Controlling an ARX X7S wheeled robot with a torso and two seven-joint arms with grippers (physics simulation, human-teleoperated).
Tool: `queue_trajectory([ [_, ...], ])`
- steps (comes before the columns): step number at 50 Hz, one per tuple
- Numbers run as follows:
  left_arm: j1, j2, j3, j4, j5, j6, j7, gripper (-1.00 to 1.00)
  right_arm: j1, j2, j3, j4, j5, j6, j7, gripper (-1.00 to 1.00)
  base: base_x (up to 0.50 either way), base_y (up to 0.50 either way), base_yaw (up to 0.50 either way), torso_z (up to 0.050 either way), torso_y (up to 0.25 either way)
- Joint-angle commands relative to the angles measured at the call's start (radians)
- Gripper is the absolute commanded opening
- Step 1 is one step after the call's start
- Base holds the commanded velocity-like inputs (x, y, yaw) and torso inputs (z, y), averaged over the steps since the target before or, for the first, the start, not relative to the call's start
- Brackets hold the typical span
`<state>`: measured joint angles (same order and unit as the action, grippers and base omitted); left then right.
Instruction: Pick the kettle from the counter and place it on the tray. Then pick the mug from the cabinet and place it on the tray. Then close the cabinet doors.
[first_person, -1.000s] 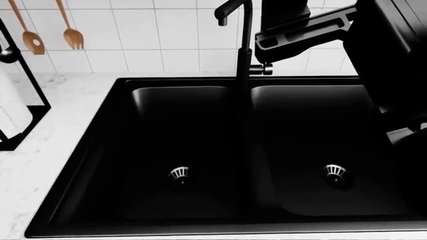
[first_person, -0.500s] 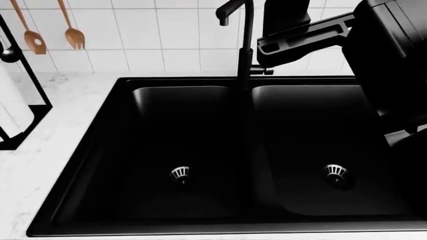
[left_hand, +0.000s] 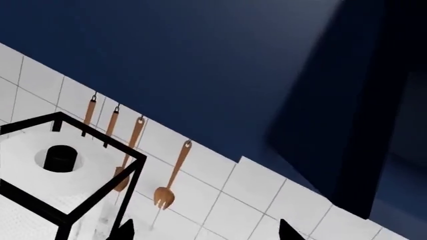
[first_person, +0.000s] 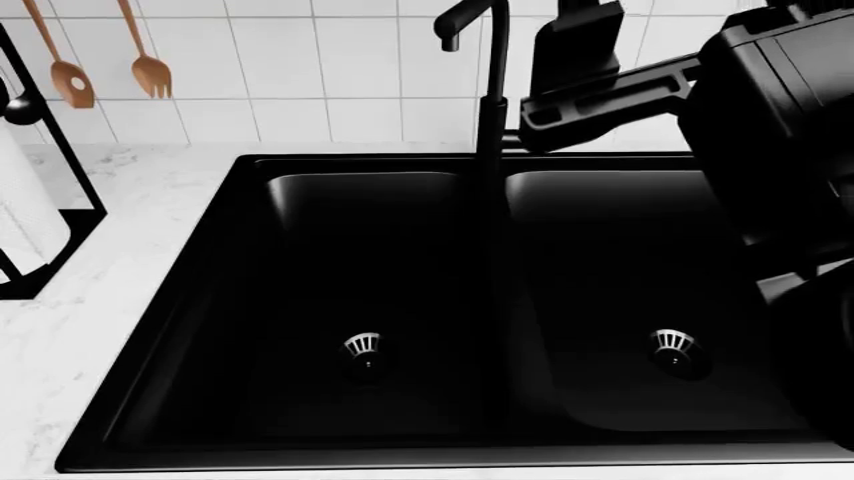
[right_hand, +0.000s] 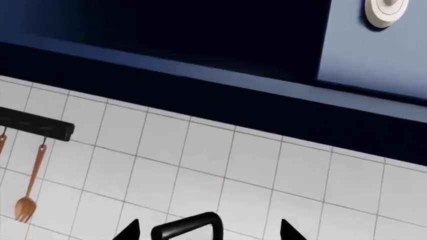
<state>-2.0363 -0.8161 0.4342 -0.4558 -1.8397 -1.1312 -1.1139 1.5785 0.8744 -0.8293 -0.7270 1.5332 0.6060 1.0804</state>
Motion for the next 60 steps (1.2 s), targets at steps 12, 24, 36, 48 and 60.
queue_trajectory([
  [12,-0.320,-0.033,-0.297,0.454,-0.351,-0.276,-0.201,1.00,-0.034,-0.022,-0.004,0.020,-0.044,-0.013,-0.048,1.00,0.00,0.00,0.00,0.002,0.010],
  [24,-0.320,0.038,-0.387,0.448,-0.350,-0.386,-0.264,1.00,-0.046,-0.010,0.005,-0.006,-0.039,-0.026,-0.047,1.00,0.00,0.00,0.00,0.000,0.000],
  [36,-0.320,0.221,-0.381,0.409,-0.414,-0.391,-0.373,1.00,-0.064,0.017,0.015,-0.034,-0.032,-0.038,-0.031,1.00,0.00,0.00,0.00,0.000,0.000],
  [48,-0.192,0.380,-0.432,0.402,-0.053,-0.415,-0.116,1.00,-0.103,0.039,0.017,-0.045,-0.050,-0.056,-0.033,1.00,0.00,0.00,0.00,0.001,0.000],
  [60,-0.086,0.399,-0.367,0.447,0.285,-0.334,0.184,1.00,-0.112,0.040,0.015,-0.040,-0.053,-0.055,-0.038,1.00,0.00,0.00,0.00,0.000,0.000],
])
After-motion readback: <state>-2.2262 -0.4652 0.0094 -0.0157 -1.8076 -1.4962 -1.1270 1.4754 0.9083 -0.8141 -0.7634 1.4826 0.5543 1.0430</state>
